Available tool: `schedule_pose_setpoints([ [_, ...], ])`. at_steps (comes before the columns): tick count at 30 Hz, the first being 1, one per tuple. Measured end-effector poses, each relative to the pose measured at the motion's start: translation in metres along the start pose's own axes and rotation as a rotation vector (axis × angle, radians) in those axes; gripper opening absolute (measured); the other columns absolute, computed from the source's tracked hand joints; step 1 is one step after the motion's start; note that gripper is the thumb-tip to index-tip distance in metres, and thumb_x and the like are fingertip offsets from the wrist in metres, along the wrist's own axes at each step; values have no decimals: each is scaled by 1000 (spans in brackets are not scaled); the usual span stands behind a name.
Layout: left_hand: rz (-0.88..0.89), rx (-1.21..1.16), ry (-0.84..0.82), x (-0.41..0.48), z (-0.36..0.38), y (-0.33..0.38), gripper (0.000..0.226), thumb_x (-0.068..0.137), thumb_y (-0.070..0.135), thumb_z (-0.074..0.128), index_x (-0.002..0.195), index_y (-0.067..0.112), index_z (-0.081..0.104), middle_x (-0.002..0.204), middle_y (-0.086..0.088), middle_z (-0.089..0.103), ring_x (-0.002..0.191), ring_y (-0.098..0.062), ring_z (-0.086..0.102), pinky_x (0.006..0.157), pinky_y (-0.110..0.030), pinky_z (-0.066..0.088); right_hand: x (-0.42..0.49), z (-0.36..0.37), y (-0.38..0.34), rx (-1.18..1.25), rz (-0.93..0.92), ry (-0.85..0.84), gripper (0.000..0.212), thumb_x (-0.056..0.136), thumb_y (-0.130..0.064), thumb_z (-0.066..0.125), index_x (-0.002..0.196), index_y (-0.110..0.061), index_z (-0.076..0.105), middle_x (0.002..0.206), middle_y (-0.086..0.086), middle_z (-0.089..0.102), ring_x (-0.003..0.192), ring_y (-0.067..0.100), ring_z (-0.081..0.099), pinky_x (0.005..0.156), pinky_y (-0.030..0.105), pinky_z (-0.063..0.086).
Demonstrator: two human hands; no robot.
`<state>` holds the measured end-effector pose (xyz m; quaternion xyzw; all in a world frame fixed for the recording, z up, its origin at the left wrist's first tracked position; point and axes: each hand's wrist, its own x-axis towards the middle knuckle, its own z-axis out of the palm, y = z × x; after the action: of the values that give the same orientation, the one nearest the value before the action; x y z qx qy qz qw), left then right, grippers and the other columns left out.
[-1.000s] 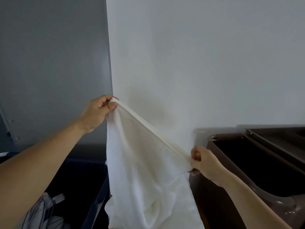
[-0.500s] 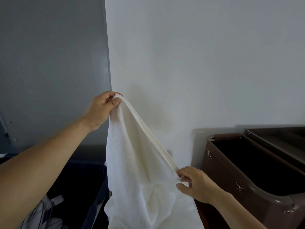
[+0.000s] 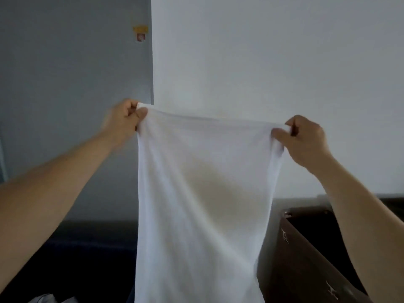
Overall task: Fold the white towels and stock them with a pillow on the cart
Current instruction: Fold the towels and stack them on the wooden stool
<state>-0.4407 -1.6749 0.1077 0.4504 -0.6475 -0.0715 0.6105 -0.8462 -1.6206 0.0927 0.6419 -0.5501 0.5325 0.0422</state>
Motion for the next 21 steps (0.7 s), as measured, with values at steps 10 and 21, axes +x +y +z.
schedule_pose_setpoints([
  [10,76,-55,368,128,-16,165,14,97,26,54,85,19,55,77,2,53,65,-12,47,51,-24,36,142,-60,-115,429,-41,564,12,90,-22,59,99,-25,53,78,-16,52,86,15,54,73,26,40],
  [21,-162,-181,132,77,-1,83,16,101,21,52,88,13,56,87,-8,60,78,-22,55,77,-44,54,114,-31,-82,328,8,250,11,95,-17,55,105,-23,55,97,-2,57,83,18,52,56,25,39],
])
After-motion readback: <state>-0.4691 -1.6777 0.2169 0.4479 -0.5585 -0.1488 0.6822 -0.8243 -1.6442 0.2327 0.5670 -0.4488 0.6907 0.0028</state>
